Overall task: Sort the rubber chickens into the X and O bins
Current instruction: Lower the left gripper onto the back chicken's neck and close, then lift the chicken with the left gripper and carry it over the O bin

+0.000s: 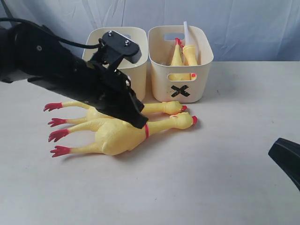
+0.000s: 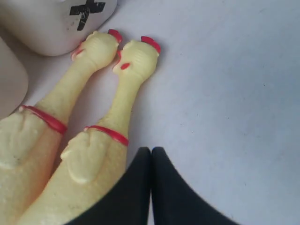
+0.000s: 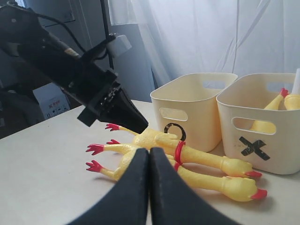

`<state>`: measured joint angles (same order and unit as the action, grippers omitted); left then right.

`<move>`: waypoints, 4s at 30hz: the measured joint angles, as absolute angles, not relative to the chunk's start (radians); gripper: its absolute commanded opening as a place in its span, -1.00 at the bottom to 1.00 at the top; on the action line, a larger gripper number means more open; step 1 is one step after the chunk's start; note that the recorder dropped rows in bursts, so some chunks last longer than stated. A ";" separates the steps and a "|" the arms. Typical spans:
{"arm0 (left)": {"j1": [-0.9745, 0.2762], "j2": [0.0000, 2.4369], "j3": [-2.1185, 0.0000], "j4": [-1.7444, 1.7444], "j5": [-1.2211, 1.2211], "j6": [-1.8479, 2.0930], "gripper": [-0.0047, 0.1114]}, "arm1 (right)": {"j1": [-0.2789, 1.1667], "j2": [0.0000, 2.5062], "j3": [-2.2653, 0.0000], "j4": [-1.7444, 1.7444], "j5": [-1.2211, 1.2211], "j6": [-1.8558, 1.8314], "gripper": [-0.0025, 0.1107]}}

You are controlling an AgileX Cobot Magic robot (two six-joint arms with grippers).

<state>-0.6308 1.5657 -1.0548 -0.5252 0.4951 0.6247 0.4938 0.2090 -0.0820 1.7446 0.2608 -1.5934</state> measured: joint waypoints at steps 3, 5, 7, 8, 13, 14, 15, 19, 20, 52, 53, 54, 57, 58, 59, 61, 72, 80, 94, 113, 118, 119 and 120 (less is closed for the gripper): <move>-0.609 1.577 -1.087 -0.563 0.561 0.708 -0.92 | 0.494 0.209 -0.082 1.745 0.261 -1.591 -0.97; -0.596 1.601 -1.114 -0.590 0.617 0.758 -0.92 | 0.494 0.209 -0.082 1.745 0.261 -1.591 -0.97; -0.591 1.631 -1.142 -0.598 0.660 0.792 -0.92 | 0.494 0.209 -0.082 1.745 0.261 -1.591 -0.97; -0.591 1.650 -1.158 -0.602 0.680 0.804 -0.92 | 0.494 0.209 -0.082 1.745 0.261 -1.591 -0.97; -0.591 1.753 -1.240 -0.604 0.758 0.860 -0.92 | 0.494 0.209 -0.082 1.745 0.261 -1.591 -0.97; -0.591 1.776 -1.260 -0.604 0.771 0.865 -0.92 | 0.494 0.209 -0.082 1.745 0.261 -1.591 -0.97; -0.591 1.798 -1.282 -0.604 0.782 0.867 -0.92 | 0.494 0.209 -0.082 1.745 0.261 -1.591 -0.97; -0.591 1.874 -1.359 -0.602 0.798 0.873 -0.92 | 0.494 0.209 -0.082 1.745 0.261 -1.591 -0.97; -0.591 1.891 -1.380 -0.602 0.800 0.873 -0.92 | 0.494 0.209 -0.082 1.745 0.261 -1.591 -0.97; -0.671 2.199 -1.714 -0.273 0.844 0.811 -0.24 | 0.494 0.209 -0.082 1.745 0.261 -1.591 -0.97; -0.671 2.200 -1.714 -0.272 0.840 0.808 -0.25 | 0.494 0.209 -0.082 1.745 0.261 -1.591 -0.97; -0.671 2.203 -1.714 -0.264 0.837 0.801 -0.26 | 0.494 0.209 -0.082 1.745 0.261 -1.591 -0.97; -0.671 2.215 -1.718 -0.240 0.837 0.785 -0.27 | 0.494 0.209 -0.082 1.745 0.261 -1.591 -0.97; -0.671 2.220 -1.720 -0.233 0.836 0.780 -0.27 | 0.494 0.209 -0.082 1.745 0.261 -1.591 -0.97; -0.671 2.225 -1.720 -0.228 0.836 0.777 -0.27 | 0.494 0.209 -0.082 1.745 0.261 -1.591 -0.97; -0.671 2.238 -1.720 -0.228 0.836 0.771 -0.27 | 0.494 0.209 -0.082 1.745 0.261 -1.591 -0.97; -0.669 2.261 -1.720 -0.212 0.834 0.764 -0.27 | 0.494 0.209 -0.082 1.745 0.261 -1.591 -0.97; -0.669 2.278 -1.722 -0.212 0.831 0.762 -0.32 | 0.494 0.209 -0.082 1.745 0.261 -1.591 -0.97; -0.669 2.280 -1.725 -0.212 0.868 0.756 -0.92 | 0.494 0.209 -0.082 1.745 0.261 -1.591 -0.97; -0.674 2.191 -1.724 -0.274 1.140 0.758 -0.92 | 0.494 0.209 -0.082 1.745 0.261 -1.591 -0.97; -0.678 2.123 -1.724 -0.282 1.162 0.739 -0.92 | 0.494 0.209 -0.082 1.745 0.261 -1.591 -0.97; -0.678 2.112 -1.724 -0.282 1.164 0.734 -0.92 | 0.494 0.209 -0.082 1.745 0.261 -1.591 -0.97; -0.678 2.099 -1.724 -0.282 1.166 0.728 -0.92 | 0.494 0.209 -0.082 1.745 0.261 -1.591 -0.97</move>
<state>-0.6775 2.0987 -1.7238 -0.2817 1.1660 0.7276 0.4938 0.2090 -0.0820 1.7446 0.2608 -1.5914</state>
